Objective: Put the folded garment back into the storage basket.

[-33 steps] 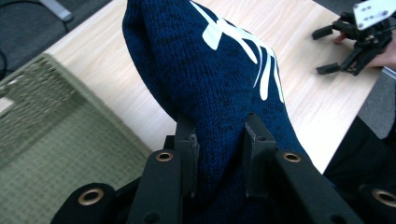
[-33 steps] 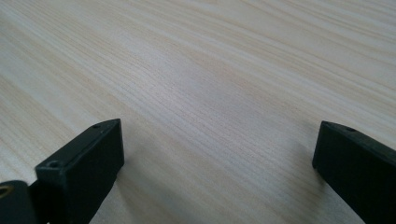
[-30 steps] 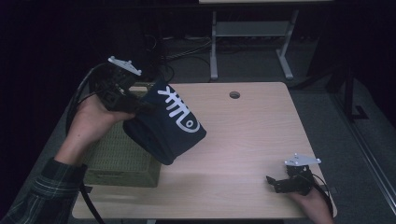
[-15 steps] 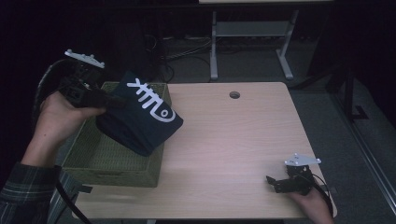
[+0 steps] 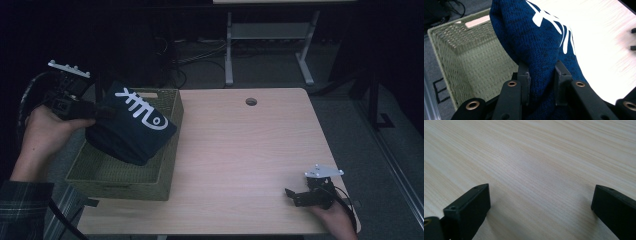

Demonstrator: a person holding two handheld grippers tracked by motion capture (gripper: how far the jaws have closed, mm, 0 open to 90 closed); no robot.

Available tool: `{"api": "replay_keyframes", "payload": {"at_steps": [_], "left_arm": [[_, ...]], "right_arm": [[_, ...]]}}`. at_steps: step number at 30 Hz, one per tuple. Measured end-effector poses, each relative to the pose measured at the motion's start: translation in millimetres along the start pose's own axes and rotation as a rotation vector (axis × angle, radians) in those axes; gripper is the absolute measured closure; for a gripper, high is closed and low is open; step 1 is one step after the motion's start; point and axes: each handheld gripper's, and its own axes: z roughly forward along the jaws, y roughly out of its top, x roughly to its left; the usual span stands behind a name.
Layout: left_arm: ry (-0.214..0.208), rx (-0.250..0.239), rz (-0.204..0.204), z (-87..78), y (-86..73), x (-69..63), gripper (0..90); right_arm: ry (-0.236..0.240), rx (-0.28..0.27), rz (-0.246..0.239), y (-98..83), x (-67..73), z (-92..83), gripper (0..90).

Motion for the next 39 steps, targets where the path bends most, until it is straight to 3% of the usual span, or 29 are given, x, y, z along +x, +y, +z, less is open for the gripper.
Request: {"api": "replay_keyframes", "payload": {"at_steps": [6, 20, 33, 39], "left_arm": [[0.027, 0.018, -0.044, 4.7, -13.2, 14.8, 72.0], [0.023, 0.072, -0.140, 32.3, -48.1, 40.6, 72.1], [-0.019, 0.124, -0.155, 71.1, -59.9, 40.9, 72.0], [-0.013, 0.144, -0.149, 84.6, -59.1, 41.0, 71.9]], "right_arm": [[0.000, 0.000, 0.001, 0.0, 0.0, 0.0, 1.9], [0.002, 0.002, 0.000, 0.0, -0.1, -0.1, 1.9], [0.000, 0.002, -0.001, 0.0, -0.2, 0.0, 1.9], [0.000, 0.002, -0.001, 0.0, -0.2, 0.0, 2.0]]}}
